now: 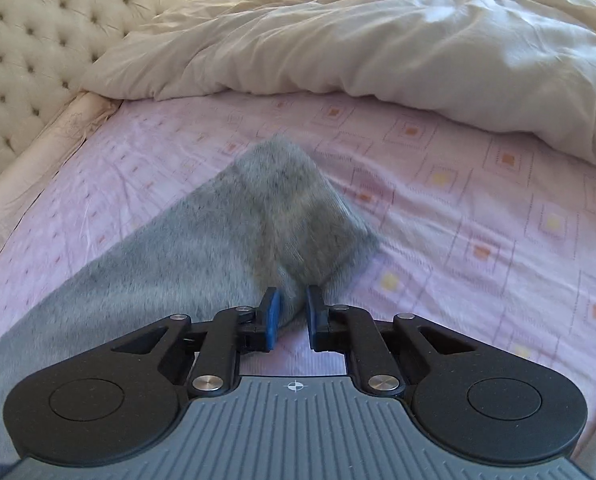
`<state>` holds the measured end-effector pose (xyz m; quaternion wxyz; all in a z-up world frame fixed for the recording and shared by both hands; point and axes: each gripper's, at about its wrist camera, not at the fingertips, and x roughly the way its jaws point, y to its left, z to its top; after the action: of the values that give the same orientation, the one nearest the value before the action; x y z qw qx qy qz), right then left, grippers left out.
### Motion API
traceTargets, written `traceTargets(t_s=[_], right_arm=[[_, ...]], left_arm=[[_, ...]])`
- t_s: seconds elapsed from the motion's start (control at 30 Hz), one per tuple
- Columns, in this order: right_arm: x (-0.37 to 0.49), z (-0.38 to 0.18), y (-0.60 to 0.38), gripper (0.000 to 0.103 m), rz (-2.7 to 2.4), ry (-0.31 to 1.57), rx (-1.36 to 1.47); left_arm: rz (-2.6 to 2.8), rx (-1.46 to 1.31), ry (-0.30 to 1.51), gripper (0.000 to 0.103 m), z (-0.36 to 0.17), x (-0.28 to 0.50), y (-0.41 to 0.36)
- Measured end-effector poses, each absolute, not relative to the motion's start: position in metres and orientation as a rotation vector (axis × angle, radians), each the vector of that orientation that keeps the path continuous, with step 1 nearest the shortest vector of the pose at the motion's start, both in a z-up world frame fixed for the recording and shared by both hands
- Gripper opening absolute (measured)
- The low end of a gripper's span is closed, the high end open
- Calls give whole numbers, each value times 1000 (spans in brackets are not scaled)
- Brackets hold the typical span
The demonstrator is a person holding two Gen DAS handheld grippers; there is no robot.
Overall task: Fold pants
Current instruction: 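Grasp the trouser leg end with the right gripper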
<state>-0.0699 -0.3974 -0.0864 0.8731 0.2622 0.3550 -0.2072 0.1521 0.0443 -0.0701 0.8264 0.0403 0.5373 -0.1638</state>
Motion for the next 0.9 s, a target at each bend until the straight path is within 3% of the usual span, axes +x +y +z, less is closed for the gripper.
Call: traceTargets(t_s=[0.13,0.27,0.5,0.57,0.63,0.77,0.9], right_arm=[[-83,-83,-400,20,-427,713,603],[-91,-89,-421,45,-446,636,761],[-82,-103,-455,47,-455,515,973],[-74,-103,-459,40,-453,522,971],[-63,-98,-459,11,-459,593,900],[-56,-71,-435,10,-430,617,625],[-56,-94,-442,11,-453,702,657]], left_arm=[[-351,115,1248,40,-101,150,27],[-363,189,1233,41,-116,138,20],[-380,221,1206,41,-112,127,19],[-376,220,1211,41,-112,124,18],[-377,221,1214,41,-109,125,16],[-389,220,1220,42,-113,130,16],[-367,198,1244,39,-107,134,14]])
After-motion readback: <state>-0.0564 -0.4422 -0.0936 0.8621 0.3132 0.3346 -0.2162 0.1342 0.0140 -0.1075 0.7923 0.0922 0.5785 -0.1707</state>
